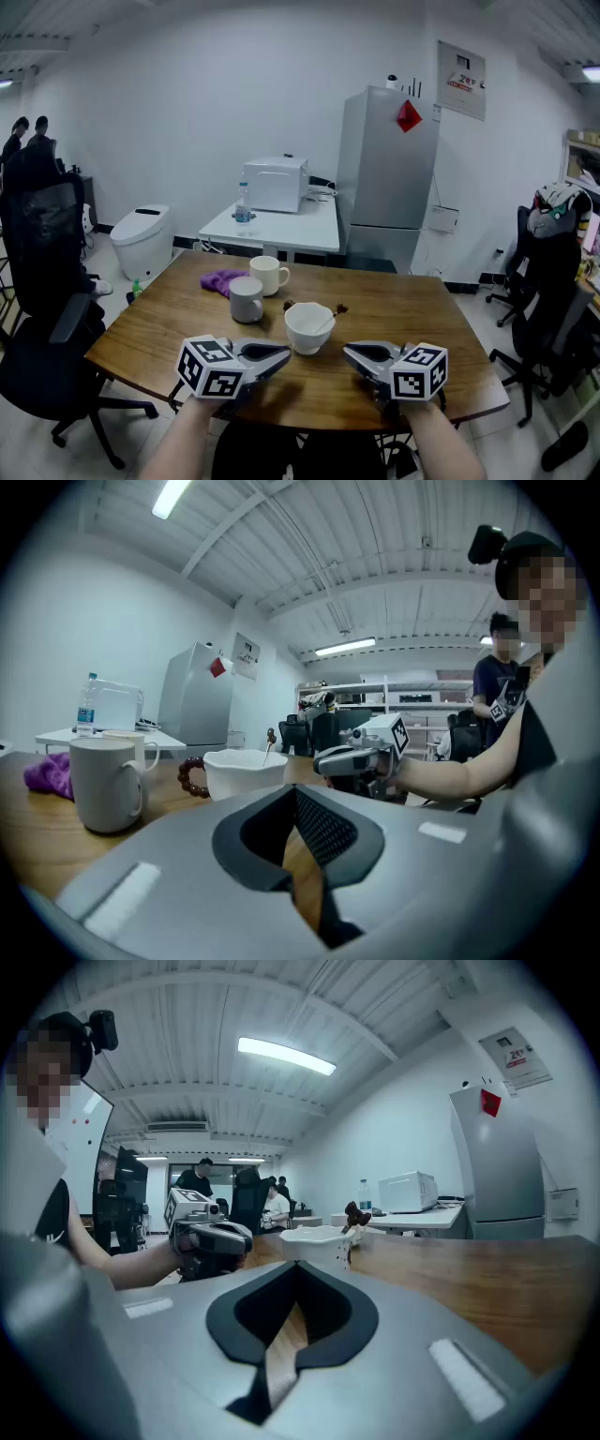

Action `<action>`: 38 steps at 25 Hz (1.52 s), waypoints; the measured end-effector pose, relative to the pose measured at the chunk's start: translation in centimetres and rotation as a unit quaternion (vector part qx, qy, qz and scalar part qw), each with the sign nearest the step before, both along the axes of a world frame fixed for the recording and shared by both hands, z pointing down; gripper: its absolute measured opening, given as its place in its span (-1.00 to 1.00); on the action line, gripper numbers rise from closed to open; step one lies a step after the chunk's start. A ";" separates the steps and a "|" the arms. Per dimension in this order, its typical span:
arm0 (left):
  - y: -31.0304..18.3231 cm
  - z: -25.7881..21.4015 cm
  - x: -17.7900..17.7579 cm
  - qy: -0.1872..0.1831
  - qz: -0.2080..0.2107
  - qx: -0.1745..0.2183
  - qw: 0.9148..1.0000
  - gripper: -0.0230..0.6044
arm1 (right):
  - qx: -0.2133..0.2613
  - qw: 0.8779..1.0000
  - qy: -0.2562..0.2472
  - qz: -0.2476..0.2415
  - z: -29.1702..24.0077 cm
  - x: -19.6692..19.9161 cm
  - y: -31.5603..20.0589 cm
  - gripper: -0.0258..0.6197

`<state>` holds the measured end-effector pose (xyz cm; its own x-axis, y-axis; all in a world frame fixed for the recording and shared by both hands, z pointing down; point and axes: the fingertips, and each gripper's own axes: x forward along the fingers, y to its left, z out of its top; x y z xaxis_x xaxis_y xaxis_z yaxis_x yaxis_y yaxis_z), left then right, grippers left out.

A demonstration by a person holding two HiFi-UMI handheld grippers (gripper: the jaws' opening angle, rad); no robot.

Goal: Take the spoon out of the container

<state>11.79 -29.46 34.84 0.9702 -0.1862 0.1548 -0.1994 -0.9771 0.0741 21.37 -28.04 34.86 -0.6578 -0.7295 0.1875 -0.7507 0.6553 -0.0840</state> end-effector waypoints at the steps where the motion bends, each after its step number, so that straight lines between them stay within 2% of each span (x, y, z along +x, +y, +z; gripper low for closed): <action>1: 0.0 0.0 0.0 0.000 0.000 0.000 1.000 -0.89 | 0.000 1.000 0.000 0.000 0.0 0.0 0.0 -0.92; 18: 0.0 0.0 0.1 -0.001 0.000 0.000 1.000 -0.89 | 0.002 1.000 -0.002 -0.002 -0.1 -0.1 0.3 -0.92; 21: 0.1 0.1 0.2 -0.001 0.000 0.000 1.000 -0.89 | 0.007 1.000 0.010 0.000 0.0 -0.1 0.3 -0.92; 25: 0.1 0.1 0.3 0.000 0.000 0.000 1.000 -0.89 | 0.026 0.998 0.051 0.018 -0.8 0.4 -0.4 -0.91; 27: 0.1 0.1 0.3 0.000 0.001 0.001 1.000 -0.89 | 0.043 0.994 0.089 0.034 -1.6 0.9 -1.1 -0.91; 30: 0.1 0.0 0.2 -0.001 0.000 0.000 1.000 -0.89 | 0.071 0.982 0.166 0.051 -2.6 1.6 -2.3 -0.91; 32: 0.1 0.0 0.2 -0.001 0.000 0.000 1.000 -0.89 | 0.082 0.974 0.205 0.049 -3.3 1.8 -3.1 -0.84; 38: 0.1 0.1 0.3 -0.001 0.001 0.000 1.000 -0.89 | 0.093 0.957 0.272 0.037 -5.0 2.4 -5.4 -0.67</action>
